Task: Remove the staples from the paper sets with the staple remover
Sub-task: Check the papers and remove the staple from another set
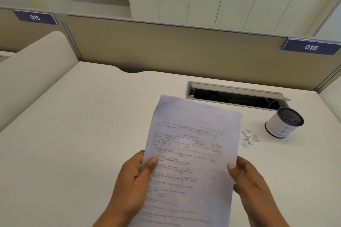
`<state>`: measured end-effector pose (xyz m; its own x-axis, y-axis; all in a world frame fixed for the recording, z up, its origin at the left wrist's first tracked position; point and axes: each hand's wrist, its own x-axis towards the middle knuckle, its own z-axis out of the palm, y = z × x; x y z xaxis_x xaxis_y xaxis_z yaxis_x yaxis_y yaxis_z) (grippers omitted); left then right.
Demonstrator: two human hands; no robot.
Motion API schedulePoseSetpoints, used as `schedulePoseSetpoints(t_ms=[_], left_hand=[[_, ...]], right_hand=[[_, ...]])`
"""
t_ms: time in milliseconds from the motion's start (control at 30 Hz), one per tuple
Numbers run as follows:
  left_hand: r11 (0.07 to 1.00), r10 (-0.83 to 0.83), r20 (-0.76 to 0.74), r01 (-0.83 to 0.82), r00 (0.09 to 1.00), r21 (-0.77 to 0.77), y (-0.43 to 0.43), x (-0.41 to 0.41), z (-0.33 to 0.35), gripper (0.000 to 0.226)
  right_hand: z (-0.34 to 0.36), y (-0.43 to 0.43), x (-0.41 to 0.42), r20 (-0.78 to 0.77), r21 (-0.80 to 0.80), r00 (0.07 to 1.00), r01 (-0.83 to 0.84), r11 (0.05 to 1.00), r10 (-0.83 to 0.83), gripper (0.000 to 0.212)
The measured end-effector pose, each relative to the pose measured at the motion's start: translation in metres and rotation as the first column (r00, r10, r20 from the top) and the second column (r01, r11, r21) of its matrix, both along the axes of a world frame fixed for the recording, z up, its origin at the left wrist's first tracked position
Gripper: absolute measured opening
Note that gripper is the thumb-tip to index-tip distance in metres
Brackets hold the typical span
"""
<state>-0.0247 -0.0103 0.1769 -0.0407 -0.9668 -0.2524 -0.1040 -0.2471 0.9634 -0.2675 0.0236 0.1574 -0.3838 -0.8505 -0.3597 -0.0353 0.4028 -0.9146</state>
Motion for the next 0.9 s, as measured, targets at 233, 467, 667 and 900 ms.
schedulePoseSetpoints(t_ms=[233, 467, 667, 900], left_hand=[[0.987, 0.102, -0.099, -0.087, 0.990, 0.138, -0.021, 0.003, -0.019, 0.019], [0.962, 0.035, 0.064, -0.051, 0.997, 0.269, -0.032, 0.015, -0.065, 0.018], [0.965, 0.119, 0.156, -0.151, 0.980, 0.212, -0.076, 0.020, -0.078, 0.019], [0.985, 0.164, 0.247, -0.172, 0.955, 0.012, -0.183, 0.031, -0.082, 0.017]], right_hand=[[-0.049, 0.003, 0.010, 0.214, 0.109, 0.975, -0.093, 0.990, 0.068, 0.024], [-0.081, -0.020, 0.016, 0.102, 0.169, 0.989, -0.126, 0.978, 0.110, 0.027], [-0.083, -0.077, 0.036, 0.054, 0.198, 0.981, -0.191, 0.961, 0.184, 0.026], [-0.075, -0.165, 0.045, -0.127, 0.015, 0.969, -0.211, 0.977, 0.211, 0.049]])
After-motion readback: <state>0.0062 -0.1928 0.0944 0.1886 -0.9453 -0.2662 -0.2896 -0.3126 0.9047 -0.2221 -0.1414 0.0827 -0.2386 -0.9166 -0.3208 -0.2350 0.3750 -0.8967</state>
